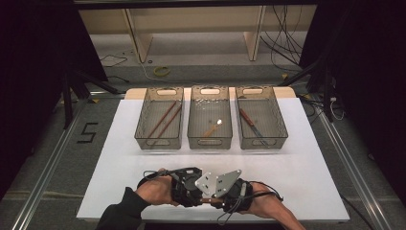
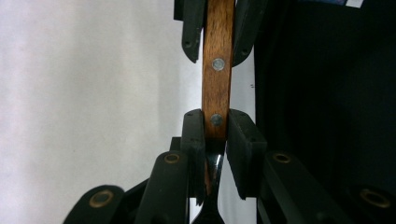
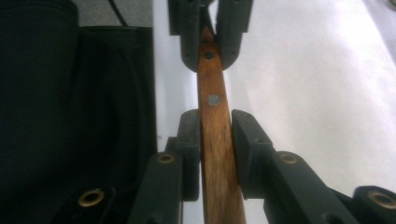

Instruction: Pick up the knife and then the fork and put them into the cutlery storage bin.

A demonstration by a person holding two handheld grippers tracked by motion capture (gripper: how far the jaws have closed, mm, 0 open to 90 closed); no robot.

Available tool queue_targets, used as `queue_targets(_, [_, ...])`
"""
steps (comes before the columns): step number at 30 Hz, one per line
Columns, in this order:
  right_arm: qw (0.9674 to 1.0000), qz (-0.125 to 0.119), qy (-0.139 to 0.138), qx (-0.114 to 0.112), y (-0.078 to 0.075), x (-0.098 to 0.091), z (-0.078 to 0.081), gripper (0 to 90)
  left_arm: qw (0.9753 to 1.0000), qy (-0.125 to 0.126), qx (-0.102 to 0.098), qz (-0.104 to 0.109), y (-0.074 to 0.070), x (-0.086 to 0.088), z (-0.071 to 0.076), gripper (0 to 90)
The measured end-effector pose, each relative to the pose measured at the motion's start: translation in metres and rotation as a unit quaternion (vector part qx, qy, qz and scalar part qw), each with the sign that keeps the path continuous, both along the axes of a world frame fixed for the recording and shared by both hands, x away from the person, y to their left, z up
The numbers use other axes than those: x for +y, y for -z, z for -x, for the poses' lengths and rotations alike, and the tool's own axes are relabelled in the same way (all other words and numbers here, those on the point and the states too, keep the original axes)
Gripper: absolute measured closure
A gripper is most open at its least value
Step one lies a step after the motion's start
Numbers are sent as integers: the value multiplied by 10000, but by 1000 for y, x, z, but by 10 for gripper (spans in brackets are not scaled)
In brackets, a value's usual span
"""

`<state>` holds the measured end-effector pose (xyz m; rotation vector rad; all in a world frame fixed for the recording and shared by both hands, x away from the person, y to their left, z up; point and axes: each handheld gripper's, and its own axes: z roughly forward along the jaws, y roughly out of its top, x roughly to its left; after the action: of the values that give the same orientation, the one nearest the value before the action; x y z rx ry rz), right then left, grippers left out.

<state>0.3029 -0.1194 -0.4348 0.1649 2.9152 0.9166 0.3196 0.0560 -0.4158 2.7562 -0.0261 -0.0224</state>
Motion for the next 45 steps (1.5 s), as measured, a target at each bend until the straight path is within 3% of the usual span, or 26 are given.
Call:
queue_targets(6, [9998,-14,-211,-36,-1,-1,1,759,10000,58,40,18,-1,0,0,766])
queue_targets(14, [9998,-75,-194,-23,-5,-4,4,762,9999,40,6,157,-3,2,-1,746])
queue_targets(19, [9999,-40,-136,-23,-6,-5,4,762,9997,-76,-38,243,-3,3,-2,665])
queue_targets(21, [9999,-34,-111,-22,-6,-5,3,763,9994,-153,-109,306,-5,5,-3,591])
queue_targets(24, [10000,-45,-41,-69,-7,-6,1,763,9980,-311,-176,524,-10,10,-6,514])
queue_targets(27, [9999,-42,87,-76,-7,-10,-1,763,9943,-578,-226,867,-16,16,-10,445])
queue_targets(31, [9996,-41,260,-143,-10,-20,-9,762,9865,-955,-457,1247,-23,24,-12,338])
queue_targets(33, [9987,-67,457,-211,-12,-26,-13,762,9808,-1191,-568,1435,-25,28,-15,318])
queue_targets(35, [9973,-108,678,-275,-15,-34,-18,762,9741,-1413,-621,1655,-26,34,-18,295])
queue_targets(41, [9897,-272,1318,-483,-24,-61,-34,762,9479,-2094,-740,2284,-28,53,-24,255])
queue_targets(43, [9862,-311,1529,-550,-27,-68,-39,761,9422,-2232,-758,2381,-26,58,-24,240])
queue_targets(45, [9832,-360,1685,-608,-30,-75,-45,762,9347,-2389,-745,2525,-23,63,-25,228])
